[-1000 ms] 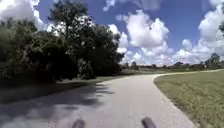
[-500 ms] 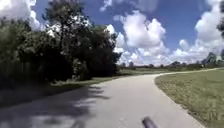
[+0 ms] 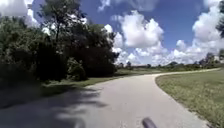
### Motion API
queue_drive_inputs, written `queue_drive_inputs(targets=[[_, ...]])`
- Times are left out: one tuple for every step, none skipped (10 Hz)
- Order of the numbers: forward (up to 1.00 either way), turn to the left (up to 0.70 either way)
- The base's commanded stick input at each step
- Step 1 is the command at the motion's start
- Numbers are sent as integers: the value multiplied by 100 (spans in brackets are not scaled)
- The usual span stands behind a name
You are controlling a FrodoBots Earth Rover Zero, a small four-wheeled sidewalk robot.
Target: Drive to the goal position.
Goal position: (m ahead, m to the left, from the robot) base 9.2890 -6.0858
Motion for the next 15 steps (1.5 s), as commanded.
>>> queue_drive_inputs(targets=[[70, 0], [70, 0], [70, 0], [70, 0], [70, 0], [70, 0], [70, 0], [70, 0], [70, 0], [70, 0], [70, 0], [70, 0], [70, 0], [70, 0], [70, 0]])
